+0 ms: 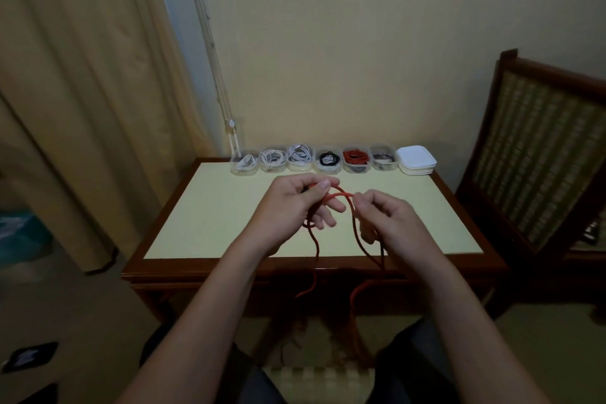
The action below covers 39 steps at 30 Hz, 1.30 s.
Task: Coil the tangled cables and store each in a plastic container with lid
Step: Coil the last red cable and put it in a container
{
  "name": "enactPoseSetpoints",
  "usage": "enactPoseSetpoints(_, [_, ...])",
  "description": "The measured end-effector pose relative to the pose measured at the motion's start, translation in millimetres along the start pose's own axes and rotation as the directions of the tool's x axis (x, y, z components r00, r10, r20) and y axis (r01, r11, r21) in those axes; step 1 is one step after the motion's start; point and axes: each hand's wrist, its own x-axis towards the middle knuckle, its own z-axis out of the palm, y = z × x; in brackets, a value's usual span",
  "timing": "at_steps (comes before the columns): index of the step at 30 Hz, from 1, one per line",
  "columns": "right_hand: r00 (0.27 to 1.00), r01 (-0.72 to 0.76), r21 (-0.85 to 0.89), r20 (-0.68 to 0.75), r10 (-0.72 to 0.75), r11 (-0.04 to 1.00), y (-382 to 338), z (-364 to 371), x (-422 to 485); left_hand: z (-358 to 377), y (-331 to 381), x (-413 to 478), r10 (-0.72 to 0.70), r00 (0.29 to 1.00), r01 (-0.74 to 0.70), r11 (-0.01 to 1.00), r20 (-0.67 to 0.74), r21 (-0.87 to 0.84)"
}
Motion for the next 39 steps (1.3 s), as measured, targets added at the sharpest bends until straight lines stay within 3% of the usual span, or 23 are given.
enactPoseSetpoints(5, [1.0, 0.0, -0.165, -0.023, -0.004, 0.986, -3, -5, 1, -3, -3, 4, 0.022, 0.997, -0.017, 0.997, -0.07, 0.071])
enactPoseSetpoints(9, [0.996, 0.052, -0.288, -0.059, -0.072, 0.956, 4, 1, 5, -4, -1, 6, -0.052, 0.998, 0.048, 0.989, -0.025, -0.141])
enactPoseSetpoints(12, [0.995, 0.104, -0.187, 0.011, -0.103, 0.977, 6, 10, 11, -2, 7, 5, -0.084, 0.993, 0.108, 0.943, 0.087, -0.315])
enactPoseSetpoints(16, [0.996, 0.092, 0.043, 0.007, -0.092, 0.995, 2, 19, 10, -6, 8, 3, -0.116, 0.98, 0.17, 0.908, 0.161, -0.384])
enactPoseSetpoints(22, [0.99, 0.116, -0.092, -0.07, -0.123, 0.989, 3, 20, 10, -7, 5, 1, -0.226, 0.945, 0.3, 0.886, 0.235, -0.355])
enactPoseSetpoints(26, [0.989, 0.113, -0.042, -0.094, -0.117, 0.993, 3, 22, 13, 1, 3, 3, -0.224, 0.963, 0.269, 0.821, 0.15, -0.503])
enactPoseSetpoints(29, [0.998, 0.043, 0.053, -0.044, -0.041, 0.998, 9, 19, 12, -11, 9, 10, -0.215, 0.973, 0.208, 0.634, 0.09, -0.745])
enactPoseSetpoints(34, [0.989, -0.094, -0.074, -0.124, 0.084, 0.993, 43, -2, 4, -58, 18, 13, -0.23, 0.966, -0.025, 0.359, -0.114, -0.933])
enactPoseSetpoints(36, [0.981, -0.112, -0.097, -0.172, 0.094, 0.989, 54, -9, 1, -72, 16, 12, -0.263, 0.945, -0.101, 0.335, -0.196, -0.937])
enactPoseSetpoints(39, [0.966, -0.097, -0.177, -0.254, 0.049, 0.979, 62, -8, 0, -73, 11, 12, -0.297, 0.905, -0.151, 0.446, -0.305, -0.882])
